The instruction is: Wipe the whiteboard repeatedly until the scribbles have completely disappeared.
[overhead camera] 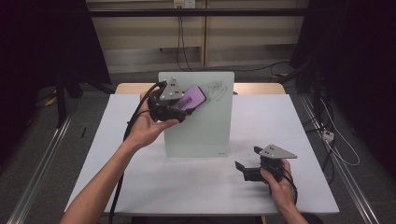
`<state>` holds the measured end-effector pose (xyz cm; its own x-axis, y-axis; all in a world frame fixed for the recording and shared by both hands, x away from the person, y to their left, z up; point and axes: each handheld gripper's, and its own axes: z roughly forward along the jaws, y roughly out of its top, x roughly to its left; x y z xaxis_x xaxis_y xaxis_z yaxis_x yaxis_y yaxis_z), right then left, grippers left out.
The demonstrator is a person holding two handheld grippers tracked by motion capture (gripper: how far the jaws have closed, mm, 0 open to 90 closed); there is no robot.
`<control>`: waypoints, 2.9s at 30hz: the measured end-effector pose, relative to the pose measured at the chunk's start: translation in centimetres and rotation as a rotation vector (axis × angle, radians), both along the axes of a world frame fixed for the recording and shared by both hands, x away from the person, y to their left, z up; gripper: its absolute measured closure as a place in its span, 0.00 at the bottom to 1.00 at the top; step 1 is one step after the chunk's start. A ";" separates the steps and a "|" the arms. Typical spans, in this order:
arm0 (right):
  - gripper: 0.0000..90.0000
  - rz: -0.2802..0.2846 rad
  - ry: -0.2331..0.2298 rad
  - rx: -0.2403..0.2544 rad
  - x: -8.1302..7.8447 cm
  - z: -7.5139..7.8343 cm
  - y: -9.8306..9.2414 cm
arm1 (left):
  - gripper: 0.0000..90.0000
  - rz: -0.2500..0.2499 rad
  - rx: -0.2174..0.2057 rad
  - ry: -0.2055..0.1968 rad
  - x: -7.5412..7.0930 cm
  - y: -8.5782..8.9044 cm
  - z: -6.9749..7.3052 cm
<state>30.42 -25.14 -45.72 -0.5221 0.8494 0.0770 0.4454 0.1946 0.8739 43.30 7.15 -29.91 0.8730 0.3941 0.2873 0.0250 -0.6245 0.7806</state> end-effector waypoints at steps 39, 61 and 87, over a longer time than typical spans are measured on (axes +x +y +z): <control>0.06 0.000 0.000 -0.003 0.0 0.0 0.0 | 0.46 0.113 -0.085 -0.061 1.3 4.0 3.6; 0.06 0.002 0.000 -0.005 0.0 0.0 0.0 | 0.45 0.114 -0.073 -0.070 1.6 2.9 4.4; 0.06 0.004 -0.004 -0.003 0.0 0.0 0.0 | 0.45 0.009 0.027 -0.047 0.3 -2.1 1.4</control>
